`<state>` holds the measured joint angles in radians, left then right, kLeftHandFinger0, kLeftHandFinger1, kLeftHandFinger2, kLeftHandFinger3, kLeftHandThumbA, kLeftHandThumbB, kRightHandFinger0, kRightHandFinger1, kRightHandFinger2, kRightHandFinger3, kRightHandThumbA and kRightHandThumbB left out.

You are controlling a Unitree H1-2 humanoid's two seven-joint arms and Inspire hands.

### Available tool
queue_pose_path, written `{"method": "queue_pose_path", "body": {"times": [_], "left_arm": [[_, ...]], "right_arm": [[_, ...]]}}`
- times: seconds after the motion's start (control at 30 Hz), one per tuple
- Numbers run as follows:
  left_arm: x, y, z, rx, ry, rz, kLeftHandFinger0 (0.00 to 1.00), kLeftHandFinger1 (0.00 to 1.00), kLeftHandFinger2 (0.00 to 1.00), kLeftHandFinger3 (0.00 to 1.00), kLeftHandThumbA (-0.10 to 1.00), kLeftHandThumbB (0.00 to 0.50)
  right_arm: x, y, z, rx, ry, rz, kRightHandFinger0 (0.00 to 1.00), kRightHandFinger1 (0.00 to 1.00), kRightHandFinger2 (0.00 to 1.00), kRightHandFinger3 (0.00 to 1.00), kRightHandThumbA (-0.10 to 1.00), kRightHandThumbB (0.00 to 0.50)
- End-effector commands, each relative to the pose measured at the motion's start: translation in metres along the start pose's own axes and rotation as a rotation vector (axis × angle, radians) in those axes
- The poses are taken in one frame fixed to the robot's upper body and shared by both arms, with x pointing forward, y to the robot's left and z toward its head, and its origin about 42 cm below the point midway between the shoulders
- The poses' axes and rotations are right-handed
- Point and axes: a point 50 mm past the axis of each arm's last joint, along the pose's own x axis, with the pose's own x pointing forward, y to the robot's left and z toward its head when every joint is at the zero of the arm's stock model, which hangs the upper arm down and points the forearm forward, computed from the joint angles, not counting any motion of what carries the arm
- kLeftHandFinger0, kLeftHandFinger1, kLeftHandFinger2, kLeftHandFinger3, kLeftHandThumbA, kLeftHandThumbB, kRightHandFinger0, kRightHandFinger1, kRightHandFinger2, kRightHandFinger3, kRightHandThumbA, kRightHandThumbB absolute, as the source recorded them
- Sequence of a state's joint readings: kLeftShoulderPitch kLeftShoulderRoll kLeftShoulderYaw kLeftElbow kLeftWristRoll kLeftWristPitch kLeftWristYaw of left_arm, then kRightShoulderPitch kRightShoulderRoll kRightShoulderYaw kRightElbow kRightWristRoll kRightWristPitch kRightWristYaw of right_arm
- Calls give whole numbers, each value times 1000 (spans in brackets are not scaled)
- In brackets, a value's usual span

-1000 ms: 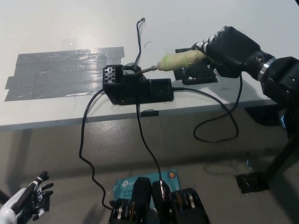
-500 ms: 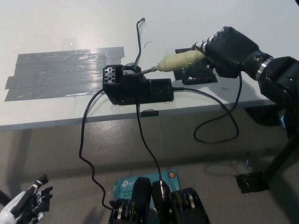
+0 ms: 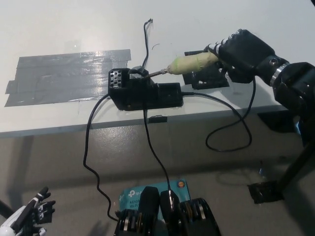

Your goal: The robot uses its right hand to grab and lift the soldering gun kept on the middle of the table and puts it in its base

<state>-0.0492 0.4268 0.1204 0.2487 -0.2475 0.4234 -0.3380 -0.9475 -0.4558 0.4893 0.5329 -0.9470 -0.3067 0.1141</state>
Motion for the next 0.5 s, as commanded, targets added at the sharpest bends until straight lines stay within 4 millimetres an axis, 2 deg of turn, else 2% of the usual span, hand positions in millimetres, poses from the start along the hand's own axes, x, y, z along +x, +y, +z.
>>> {"method": "queue_pose_path", "body": {"times": [0.0, 0.03, 0.07, 0.1, 0.13, 0.17, 0.2, 0.23, 0.27, 0.33, 0.37, 0.4, 0.47], "left_arm": [[-3, 4, 11, 17, -37, -9, 913, 979, 1000, 1000, 844, 193], [-2, 4, 12, 16, -37, -13, 916, 981, 1000, 1000, 851, 187], [-2, 5, 11, 15, -38, -19, 916, 981, 1000, 1000, 853, 187], [-1, 6, 10, 20, -39, -19, 907, 973, 1000, 1000, 862, 204], [-1, 6, 10, 24, -36, -14, 905, 967, 1000, 1000, 868, 219], [0, 6, 10, 21, -37, -15, 914, 972, 1000, 1000, 873, 223], [0, 6, 10, 17, -40, -20, 915, 973, 1000, 1000, 875, 223], [1, 6, 10, 18, -40, -22, 905, 967, 1000, 1000, 884, 228], [1, 6, 10, 18, -40, -23, 903, 966, 1000, 1000, 885, 227], [0, 4, 10, 24, -37, -21, 914, 963, 1000, 1000, 903, 230], [0, 4, 10, 16, -37, -20, 908, 961, 1000, 1000, 901, 243], [0, 4, 10, 17, -37, -20, 899, 962, 1000, 1000, 906, 238], [-1, 3, 11, 22, -38, -26, 913, 982, 1000, 1000, 925, 230]], "right_arm": [[1, -45, -11, -37, -3, -106, 0, 215, 576, 216, -100, 124], [0, -47, -11, -27, -13, -121, 0, 231, 596, 197, -100, 48], [0, -48, -11, -11, -25, -140, 0, 226, 571, 191, -100, 27], [0, -47, -15, -18, -34, -148, 4, 248, 530, 229, -100, 1], [-3, -53, -13, -15, -68, -212, 0, 197, 434, 110, -100, 18], [-2, -53, -15, -19, -69, -215, 0, 194, 435, 237, -100, 3], [-2, -54, -16, -26, -65, -213, 0, 168, 402, 243, -100, 0], [-3, -59, -15, -42, -60, -208, 0, 149, 385, 173, -100, 0], [-3, -59, -15, -42, -60, -209, 0, 144, 375, 167, -100, 0], [-3, -59, -15, -37, -53, -215, 0, 104, 322, 92, -100, 4], [-1, -59, -14, -30, -38, -206, 0, 87, 308, 148, -100, 8], [0, -58, -14, -26, -31, -201, 0, 72, 307, 207, -100, 9], [2, -56, -14, 14, 14, -162, 0, 94, 390, 145, -100, 0]]}}
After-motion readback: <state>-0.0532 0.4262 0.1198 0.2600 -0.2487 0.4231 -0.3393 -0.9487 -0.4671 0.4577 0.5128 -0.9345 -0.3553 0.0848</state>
